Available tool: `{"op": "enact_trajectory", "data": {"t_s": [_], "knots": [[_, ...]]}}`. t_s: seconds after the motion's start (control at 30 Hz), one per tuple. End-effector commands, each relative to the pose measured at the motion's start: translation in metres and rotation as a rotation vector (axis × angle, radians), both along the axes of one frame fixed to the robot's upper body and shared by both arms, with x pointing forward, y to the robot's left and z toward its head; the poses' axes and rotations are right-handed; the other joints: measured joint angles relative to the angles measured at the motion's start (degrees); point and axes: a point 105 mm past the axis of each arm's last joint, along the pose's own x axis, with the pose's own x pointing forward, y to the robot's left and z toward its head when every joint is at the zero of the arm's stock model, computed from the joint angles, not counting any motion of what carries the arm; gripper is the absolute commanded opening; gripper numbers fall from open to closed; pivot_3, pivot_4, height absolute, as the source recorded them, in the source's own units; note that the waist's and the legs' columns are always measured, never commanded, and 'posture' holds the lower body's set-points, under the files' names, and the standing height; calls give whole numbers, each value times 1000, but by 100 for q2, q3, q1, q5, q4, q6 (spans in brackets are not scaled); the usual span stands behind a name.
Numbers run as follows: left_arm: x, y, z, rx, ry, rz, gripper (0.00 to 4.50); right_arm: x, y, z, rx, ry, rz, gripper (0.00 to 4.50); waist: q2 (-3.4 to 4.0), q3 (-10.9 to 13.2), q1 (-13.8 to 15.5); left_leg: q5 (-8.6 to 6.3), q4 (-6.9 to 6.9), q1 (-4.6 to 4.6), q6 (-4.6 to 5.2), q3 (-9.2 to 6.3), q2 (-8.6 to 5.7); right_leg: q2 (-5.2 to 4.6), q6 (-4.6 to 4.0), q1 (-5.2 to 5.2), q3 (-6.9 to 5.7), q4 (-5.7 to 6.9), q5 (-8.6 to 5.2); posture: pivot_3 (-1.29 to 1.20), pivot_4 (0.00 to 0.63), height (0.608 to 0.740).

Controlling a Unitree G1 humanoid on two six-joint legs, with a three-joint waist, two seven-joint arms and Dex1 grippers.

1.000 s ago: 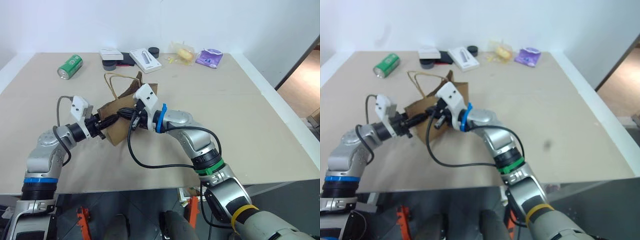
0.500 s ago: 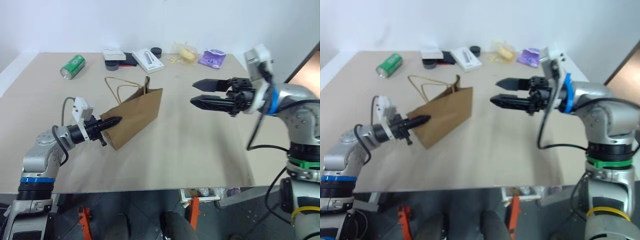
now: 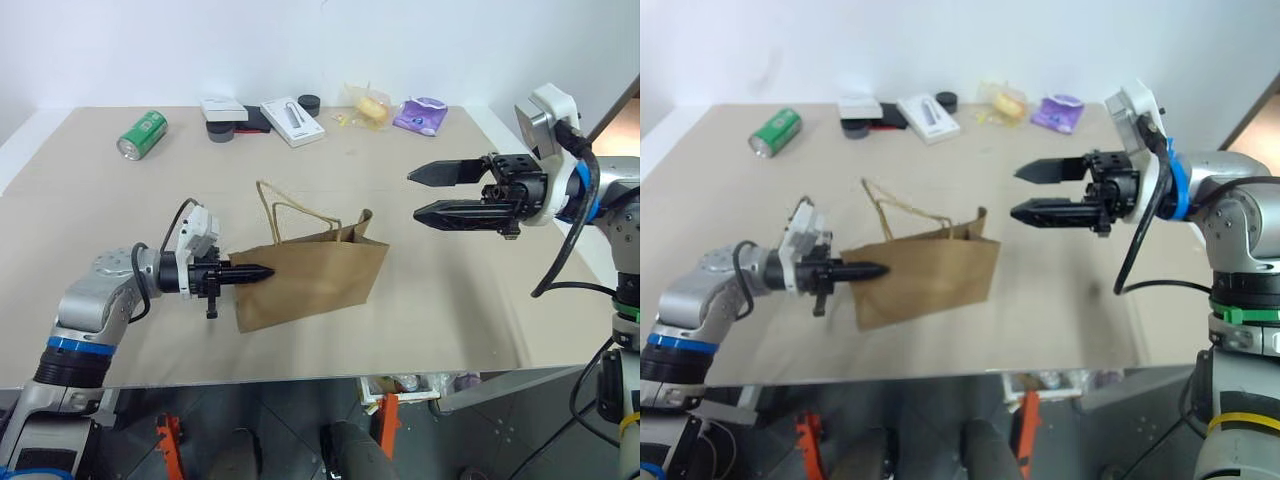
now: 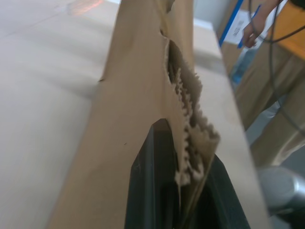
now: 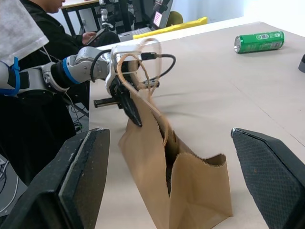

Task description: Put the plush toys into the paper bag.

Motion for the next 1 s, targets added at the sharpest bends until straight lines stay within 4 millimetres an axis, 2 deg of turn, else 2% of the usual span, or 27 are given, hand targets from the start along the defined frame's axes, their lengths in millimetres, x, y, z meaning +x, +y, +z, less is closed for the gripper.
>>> {"op": "enact_trajectory", "data": {"t_s": [0.03, 0.07, 0.1, 0.2, 0.33, 0.43, 0.53, 0.63, 0.73, 0.83, 0.93, 1.0], "knots": [[6, 3, 7, 26, -53, 10, 0, -7, 1, 10, -20, -53, 14, 4384, 1, 0, -1, 0, 0, 0, 0, 0, 0, 0, 3, 0, 0, 0, 2, 0, 150, 740], [6, 4, 7, 26, -54, 18, 607, -7, 2, 9, -20, -52, 16, 4500, 3, 1, -1, 0, 0, 0, 0, 0, 0, 0, 9, 0, -1, 0, 5, 0, 150, 740], [7, 5, 7, 26, -53, 22, 864, -7, 2, 9, -20, -52, 17, 4500, 7, 4, -1, 0, 0, 0, 0, 0, 0, 0, 9, 0, 0, 0, 5, 0, 150, 740], [10, 8, 11, 14, -79, 61, 2489, -6, 3, 8, -21, -50, 15, 4500, 10, 6, -1, 0, 0, 0, 0, -1, 0, 0, 10, -1, -1, 0, 6, 0, 150, 740], [4, 12, 25, -1, -91, 79, 4450, -6, 4, 8, -18, -48, 14, 4500, 12, 8, -2, 0, 0, 0, 0, -1, 0, 0, 12, -1, 0, 0, 7, 0, 150, 740], [-4, 23, 37, -18, -69, 105, 4450, -3, -1, 6, -13, -39, -12, 4500, 16, 10, -15, 0, -1, -1, 0, -1, 2, 1, 13, -2, 0, 1, 6, 0, 150, 740], [-9, 44, 54, -57, -73, 193, 4450, 14, -12, 3, -1, -47, -123, 4500, 20, 13, -17, 0, -3, 0, 0, -2, 3, 1, 13, -5, -2, 4, 5, 0, 150, 740], [4, 93, 67, -72, -107, 456, 4450, 40, -25, -10, -22, -34, -291, 4500, 21, 14, -13, 0, -2, 0, 0, -3, 3, 1, 10, -4, -4, 4, 3, 0, 150, 740], [12, 140, 69, -13, -146, 685, 4450, 56, -30, -24, -54, -26, -388, 4500, 29, 19, -24, 0, 0, 3, 0, 1, 3, 1, -15, -4, -2, 5, -6, 0, 150, 740], [11, 172, 65, 29, -153, 788, 4450, 70, -34, -40, -100, -15, -462, 4500, 39, 25, -15, 0, -1, 6, 0, 10, 3, -1, -15, -5, 1, 6, -6, 0, 150, 740], [6, 185, 58, 71, -145, 811, 4450, 76, -34, -52, -116, 8, -487, 4500, 39, 26, -13, 0, -4, 0, 0, 17, 2, -8, -9, -10, 1, 6, -10, 0, 150, 740], [4, 183, 57, 71, -133, 792, 4450, 77, -32, -56, -115, 13, -490, 4500, 39, 26, -1, 0, -4, -8, -1, 20, 1, -12, 2, -14, 0, 6, -11, 0, 150, 740]]}}
